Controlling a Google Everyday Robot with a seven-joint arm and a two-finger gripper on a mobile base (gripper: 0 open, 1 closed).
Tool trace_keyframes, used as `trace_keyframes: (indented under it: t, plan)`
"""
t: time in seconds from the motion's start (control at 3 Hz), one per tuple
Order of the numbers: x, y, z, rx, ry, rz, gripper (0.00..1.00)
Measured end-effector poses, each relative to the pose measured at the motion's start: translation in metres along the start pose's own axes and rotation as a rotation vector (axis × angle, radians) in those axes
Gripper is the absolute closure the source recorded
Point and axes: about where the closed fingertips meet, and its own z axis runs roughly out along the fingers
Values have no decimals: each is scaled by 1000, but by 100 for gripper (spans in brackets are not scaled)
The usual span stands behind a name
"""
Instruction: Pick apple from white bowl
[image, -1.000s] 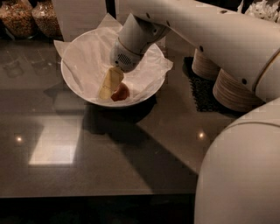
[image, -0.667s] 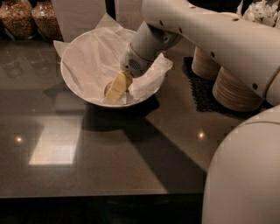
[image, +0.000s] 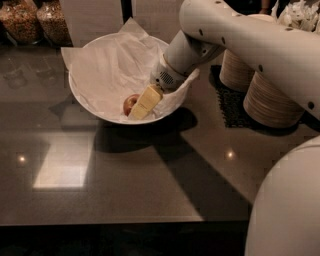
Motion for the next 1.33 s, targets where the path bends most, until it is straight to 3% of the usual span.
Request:
trace_keyframes:
  t: [0.33,1.0,1.33]
  plan:
    - [0,0,0,0,0,0,19]
    - [0,0,0,0,0,0,66]
    - [-7,10,-17,53,4,-14,89]
